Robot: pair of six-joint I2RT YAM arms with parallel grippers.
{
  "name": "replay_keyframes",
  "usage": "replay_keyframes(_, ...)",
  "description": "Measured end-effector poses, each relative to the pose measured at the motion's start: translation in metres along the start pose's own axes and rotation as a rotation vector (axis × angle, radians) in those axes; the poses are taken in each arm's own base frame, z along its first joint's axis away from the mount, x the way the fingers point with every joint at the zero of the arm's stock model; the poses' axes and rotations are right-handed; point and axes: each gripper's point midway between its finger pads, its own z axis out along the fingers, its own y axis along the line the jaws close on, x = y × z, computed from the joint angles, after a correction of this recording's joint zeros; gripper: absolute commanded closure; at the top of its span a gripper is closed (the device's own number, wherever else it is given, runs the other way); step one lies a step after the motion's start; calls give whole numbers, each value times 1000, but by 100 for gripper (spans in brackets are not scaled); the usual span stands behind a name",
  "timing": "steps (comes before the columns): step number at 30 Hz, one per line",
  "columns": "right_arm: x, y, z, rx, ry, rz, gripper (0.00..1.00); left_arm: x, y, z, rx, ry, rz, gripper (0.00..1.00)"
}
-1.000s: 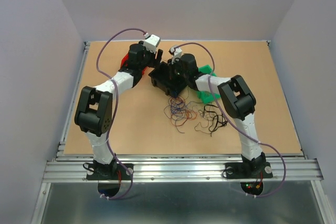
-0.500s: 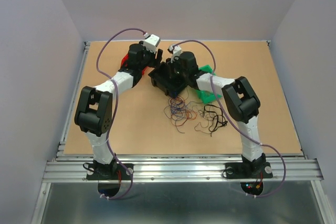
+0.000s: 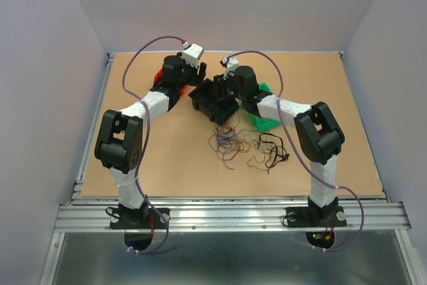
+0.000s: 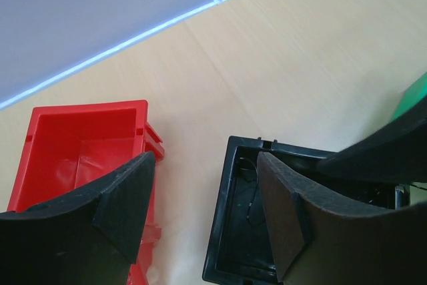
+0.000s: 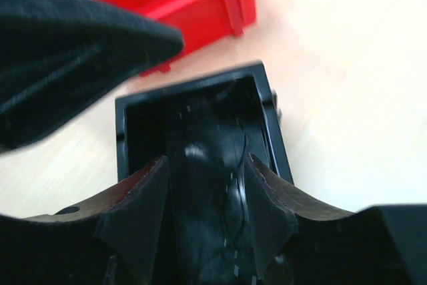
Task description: Untangle the cables
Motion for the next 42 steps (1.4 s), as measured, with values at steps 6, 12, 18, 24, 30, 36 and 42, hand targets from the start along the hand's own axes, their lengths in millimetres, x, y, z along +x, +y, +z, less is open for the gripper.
replay_keyframes(6, -8, -7, -55, 129, 40, 44, 43, 0, -5, 0, 31, -3, 14, 35)
replay_keyframes(12, -10, -14, -87, 218, 70, 61, 43, 2, -14, -1, 84, 5, 27, 42)
replay_keyframes(18, 23, -26, -98, 293, 184, 75, 43, 9, -23, -2, 127, 29, 38, 49)
replay_keyframes(24, 48, -35, -103, 341, 272, 76, 51, 18, -29, -5, 156, 65, 49, 59)
replay_keyframes(30, 70, -38, -104, 352, 342, 79, 90, 22, -37, -4, 186, 95, 55, 71)
replay_keyframes(36, 85, -38, -104, 342, 393, 77, 99, 32, -43, 3, 214, 119, 53, 85)
replay_keyframes(42, 62, -34, -76, 301, 358, 73, 99, 53, -50, 12, 240, 168, 44, 94)
